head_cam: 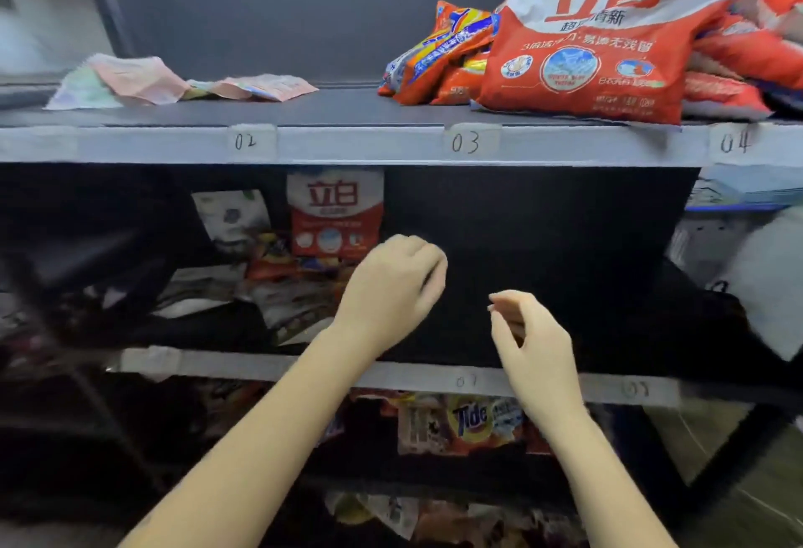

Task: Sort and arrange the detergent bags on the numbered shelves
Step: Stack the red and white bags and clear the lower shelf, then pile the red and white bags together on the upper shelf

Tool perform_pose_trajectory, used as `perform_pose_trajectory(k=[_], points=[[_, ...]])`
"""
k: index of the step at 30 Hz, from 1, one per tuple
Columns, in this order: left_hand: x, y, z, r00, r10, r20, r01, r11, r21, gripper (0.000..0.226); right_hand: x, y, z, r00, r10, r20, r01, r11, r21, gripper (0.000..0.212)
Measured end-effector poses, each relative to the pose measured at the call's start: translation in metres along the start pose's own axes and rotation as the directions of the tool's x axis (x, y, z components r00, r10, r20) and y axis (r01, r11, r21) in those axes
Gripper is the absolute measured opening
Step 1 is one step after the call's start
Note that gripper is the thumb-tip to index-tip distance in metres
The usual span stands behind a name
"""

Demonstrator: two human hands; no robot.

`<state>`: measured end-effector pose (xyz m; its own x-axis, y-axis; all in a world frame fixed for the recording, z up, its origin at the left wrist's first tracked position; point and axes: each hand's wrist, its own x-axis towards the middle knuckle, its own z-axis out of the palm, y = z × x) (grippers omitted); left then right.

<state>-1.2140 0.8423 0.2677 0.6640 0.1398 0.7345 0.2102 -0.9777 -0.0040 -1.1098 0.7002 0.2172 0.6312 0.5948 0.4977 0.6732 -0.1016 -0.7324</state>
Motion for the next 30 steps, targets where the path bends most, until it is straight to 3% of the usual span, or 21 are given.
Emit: perform_pose_trajectory(k=[3, 7, 14, 19, 22, 26, 28, 30], points=[[-0.058, -0.015, 0.026, 0.971, -0.14, 0.193, 0.14, 0.99, 0.017, 0.038, -0.017, 0.015, 0.05, 0.975, 0.099, 0.199, -0.09, 0.994, -0.056, 0.021], [-0.103, -0.057, 0.048, 0.838, -0.319, 0.443, 0.282, 0.948, 0.148, 0.032, -0.019, 0.032, 0.105, 0.901, 0.199, 0.386, -0.139, 0.974, -0.177, 0.025], [-0.091, -0.156, 0.057, 0.653, -0.511, 0.559, 0.502, 0.844, 0.186, 0.035, 0.057, 0.052, 0.17, 0.796, 0.48, 0.367, -0.439, 0.877, -0.195, 0.03], [-0.068, -0.218, 0.081, 0.663, -0.545, 0.514, 0.604, 0.794, 0.063, 0.033, 0.103, 0.057, 0.214, 0.699, 0.65, 0.297, -0.693, 0.718, 0.06, 0.026], [-0.052, -0.239, 0.101, 0.443, -0.627, 0.64, 0.829, 0.559, -0.026, 0.038, 0.122, 0.055, 0.227, 0.603, 0.722, 0.34, -0.797, 0.566, 0.211, 0.028], [-0.036, -0.264, 0.141, 0.253, -0.572, 0.78, 0.922, 0.386, -0.016, 0.068, 0.134, 0.047, 0.235, 0.542, 0.723, 0.428, -0.836, 0.416, 0.357, 0.027], [-0.035, -0.265, 0.148, 0.213, -0.555, 0.804, 0.949, 0.315, -0.034, 0.073, 0.129, 0.045, 0.242, 0.562, 0.704, 0.435, -0.807, 0.353, 0.473, 0.026], [-0.039, -0.261, 0.146, 0.219, -0.522, 0.825, 0.951, 0.301, -0.062, 0.066, 0.117, 0.046, 0.243, 0.573, 0.692, 0.439, -0.761, 0.25, 0.599, 0.025]])
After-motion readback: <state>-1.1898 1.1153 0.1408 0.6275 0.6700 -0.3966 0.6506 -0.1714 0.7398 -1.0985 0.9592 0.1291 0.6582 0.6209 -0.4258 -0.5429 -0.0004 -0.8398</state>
